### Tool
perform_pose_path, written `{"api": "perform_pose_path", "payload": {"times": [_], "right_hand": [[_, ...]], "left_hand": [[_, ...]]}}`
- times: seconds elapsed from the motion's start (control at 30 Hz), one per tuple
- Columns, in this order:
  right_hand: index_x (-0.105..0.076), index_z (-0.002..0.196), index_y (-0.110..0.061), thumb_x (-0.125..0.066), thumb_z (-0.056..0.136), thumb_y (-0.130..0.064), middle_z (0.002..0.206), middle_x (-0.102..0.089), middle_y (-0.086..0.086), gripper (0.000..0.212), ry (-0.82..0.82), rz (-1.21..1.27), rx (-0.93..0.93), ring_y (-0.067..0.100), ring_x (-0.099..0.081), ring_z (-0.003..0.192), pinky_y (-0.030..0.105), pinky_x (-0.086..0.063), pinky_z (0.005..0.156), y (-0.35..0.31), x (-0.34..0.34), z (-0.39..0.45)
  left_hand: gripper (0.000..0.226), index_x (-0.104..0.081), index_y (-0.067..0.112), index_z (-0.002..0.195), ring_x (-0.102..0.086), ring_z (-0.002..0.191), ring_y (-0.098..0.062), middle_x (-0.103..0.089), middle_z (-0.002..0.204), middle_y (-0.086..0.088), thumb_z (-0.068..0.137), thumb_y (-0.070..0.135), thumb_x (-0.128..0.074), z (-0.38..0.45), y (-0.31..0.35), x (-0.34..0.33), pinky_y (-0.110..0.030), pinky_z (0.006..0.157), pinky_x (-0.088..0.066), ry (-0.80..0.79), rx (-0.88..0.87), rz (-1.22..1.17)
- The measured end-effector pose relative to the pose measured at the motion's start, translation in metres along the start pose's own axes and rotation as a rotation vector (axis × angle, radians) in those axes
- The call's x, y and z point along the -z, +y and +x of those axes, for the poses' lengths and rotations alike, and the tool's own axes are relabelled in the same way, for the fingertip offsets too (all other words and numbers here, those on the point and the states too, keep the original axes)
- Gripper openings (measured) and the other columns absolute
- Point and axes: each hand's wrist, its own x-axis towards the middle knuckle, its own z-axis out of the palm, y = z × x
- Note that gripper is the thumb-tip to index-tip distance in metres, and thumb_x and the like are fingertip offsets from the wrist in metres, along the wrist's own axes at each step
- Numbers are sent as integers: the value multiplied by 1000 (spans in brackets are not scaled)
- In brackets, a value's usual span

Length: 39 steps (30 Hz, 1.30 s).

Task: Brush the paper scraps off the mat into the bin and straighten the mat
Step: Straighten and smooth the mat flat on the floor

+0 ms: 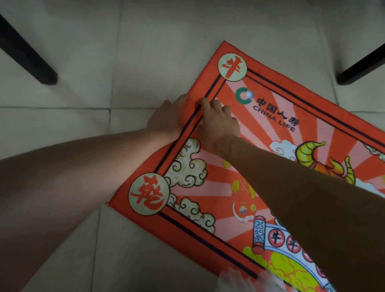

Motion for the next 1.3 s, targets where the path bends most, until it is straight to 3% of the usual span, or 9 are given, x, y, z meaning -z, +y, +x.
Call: {"api": "perform_pose_path", "payload": {"times": [0.23, 0.37, 0.67, 1.03, 1.3], "right_hand": [[-26, 142, -22, -59, 88, -19, 138, -35, 6, 63, 2, -21, 23, 31, -37, 124, 42, -43, 89, -16, -9, -9], [-22, 146, -23, -58, 89, -19, 142, -32, 5, 67, -35, -19, 53, 32, -34, 126, 43, -42, 90, -32, -14, -13], [-10, 152, -27, -53, 94, -30, 157, -11, -2, 72, -149, -21, 156, 45, -13, 139, 54, -39, 102, -91, -33, -27], [0, 154, -27, -45, 98, -38, 161, 2, -2, 73, -193, -86, 331, 44, -3, 144, 53, -29, 111, -154, -53, -56], [4, 154, -26, -45, 99, -35, 162, 5, -1, 75, -219, -115, 403, 45, 2, 145, 54, -24, 114, -181, -59, -69]], "left_hand": [[61, -24, 36, 152, -54, 114, -40, -50, 120, -20, 95, 22, -43, -18, -12, 0, -49, 97, -45, 10, 47, -32], [64, -26, 32, 152, -51, 120, -39, -50, 130, -21, 89, 36, -39, -36, -20, 8, -50, 101, -44, 9, 96, -53], [68, -23, 34, 154, -58, 105, -42, -50, 119, -22, 95, 7, -44, -85, -76, 22, -53, 95, -47, 92, 221, -11], [72, -21, 34, 154, -58, 101, -39, -48, 108, -16, 95, 1, -45, -143, -136, 31, -48, 88, -49, 194, 327, -4], [68, -18, 31, 155, -57, 105, -40, -50, 117, -20, 97, 7, -44, -163, -158, 36, -46, 87, -46, 209, 381, 12]]}}
